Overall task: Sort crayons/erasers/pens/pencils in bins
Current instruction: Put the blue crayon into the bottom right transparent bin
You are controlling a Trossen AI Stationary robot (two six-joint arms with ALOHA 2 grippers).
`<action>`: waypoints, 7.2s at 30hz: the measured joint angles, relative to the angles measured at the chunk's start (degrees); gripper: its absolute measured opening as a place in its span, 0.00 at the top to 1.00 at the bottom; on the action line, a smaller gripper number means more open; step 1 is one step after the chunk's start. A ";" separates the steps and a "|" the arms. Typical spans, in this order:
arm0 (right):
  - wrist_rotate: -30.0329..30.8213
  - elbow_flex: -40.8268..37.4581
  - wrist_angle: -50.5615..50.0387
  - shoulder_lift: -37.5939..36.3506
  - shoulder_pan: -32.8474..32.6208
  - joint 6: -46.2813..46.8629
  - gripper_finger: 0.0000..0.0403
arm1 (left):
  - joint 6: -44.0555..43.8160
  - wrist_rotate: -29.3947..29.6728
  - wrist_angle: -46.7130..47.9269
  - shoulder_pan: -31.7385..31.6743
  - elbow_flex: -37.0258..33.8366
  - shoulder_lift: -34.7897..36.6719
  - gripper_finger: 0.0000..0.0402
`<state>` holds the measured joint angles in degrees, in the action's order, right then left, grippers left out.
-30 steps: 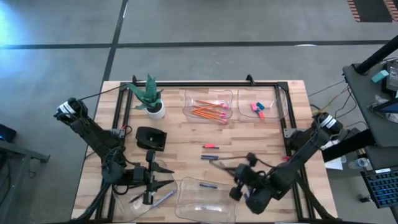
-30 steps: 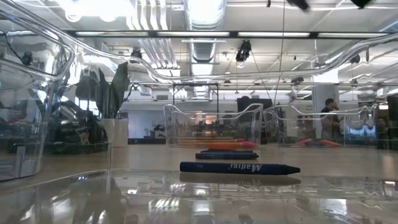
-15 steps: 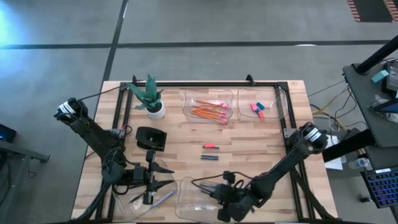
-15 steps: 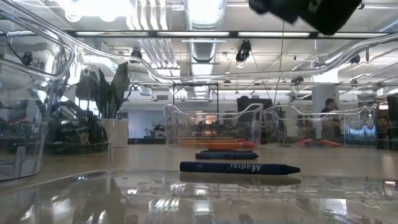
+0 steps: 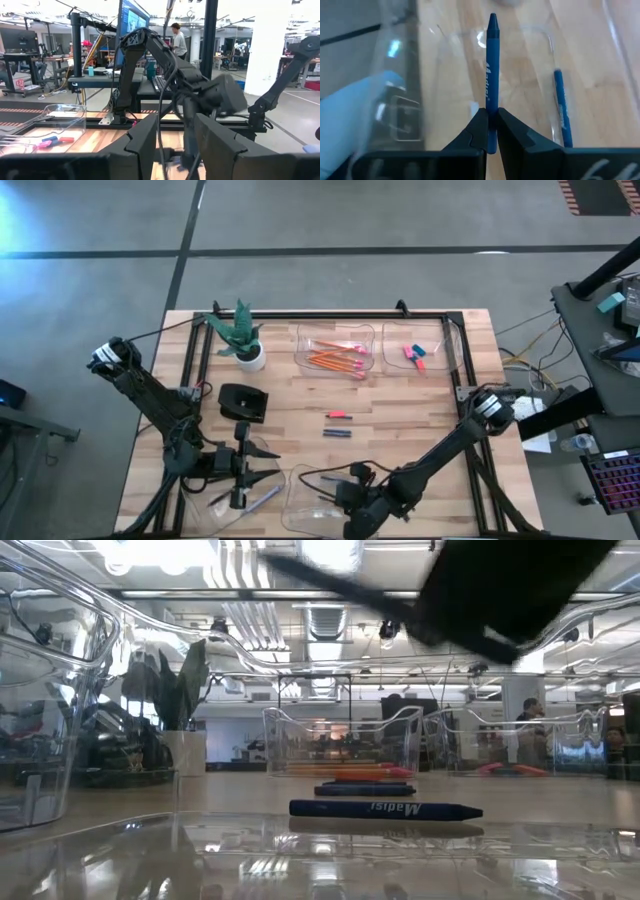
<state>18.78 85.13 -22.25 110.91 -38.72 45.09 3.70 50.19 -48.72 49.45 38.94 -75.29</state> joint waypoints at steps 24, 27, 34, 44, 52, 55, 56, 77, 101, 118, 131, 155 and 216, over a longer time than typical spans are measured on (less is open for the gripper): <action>-1.06 0.86 0.09 2.25 0.11 -0.67 0.83 | 0.00 -0.02 -0.03 0.00 0.00 -0.02 0.70; -1.06 0.86 0.10 2.17 0.11 -1.45 0.78 | 0.02 -0.01 -0.03 0.00 0.00 0.00 0.70; -0.72 0.88 -4.28 -5.45 1.20 -4.58 0.75 | 0.00 -0.02 -0.03 0.00 0.00 -0.02 0.70; 11.33 0.44 -18.44 -12.39 6.66 -9.69 0.75 | 0.04 -0.02 -0.01 0.00 0.00 -0.01 0.70; -1.11 -5.12 -21.17 -12.24 15.07 -10.25 0.71 | 0.08 -0.02 0.03 0.00 0.00 0.00 0.70; -4.94 -6.97 -21.29 -12.24 17.78 -11.86 0.69 | 0.09 -0.01 0.09 0.00 0.00 -0.01 0.70; -5.53 -7.54 -21.18 -12.24 18.61 -12.58 0.69 | 0.09 -0.01 0.10 0.01 0.00 0.00 0.70; -10.62 -21.22 -7.71 -12.29 31.70 -29.19 0.72 | 0.13 0.00 0.14 0.00 -0.02 0.00 0.70; -14.60 -28.23 5.53 -11.15 34.24 -28.59 0.89 | 0.22 0.00 0.16 0.00 -0.02 -0.02 0.70; -16.78 -23.15 4.07 -10.93 32.37 -30.15 0.93 | 0.22 -0.02 0.21 0.02 -0.02 0.00 0.70; -15.92 -11.90 1.54 -11.04 30.08 -33.75 0.93 | 0.20 -0.02 0.35 0.02 -0.02 0.00 0.70; -5.86 -3.94 1.74 -8.00 2.91 -6.42 0.93 | 0.13 -0.01 0.13 0.00 -0.03 -0.01 0.70; -7.25 -1.68 -2.14 -0.55 3.94 -3.48 0.76 | 0.00 0.00 0.15 0.01 -0.07 -0.02 0.70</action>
<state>11.53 83.46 -24.38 110.36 -34.78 41.62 3.70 50.19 -48.57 49.47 38.87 -75.31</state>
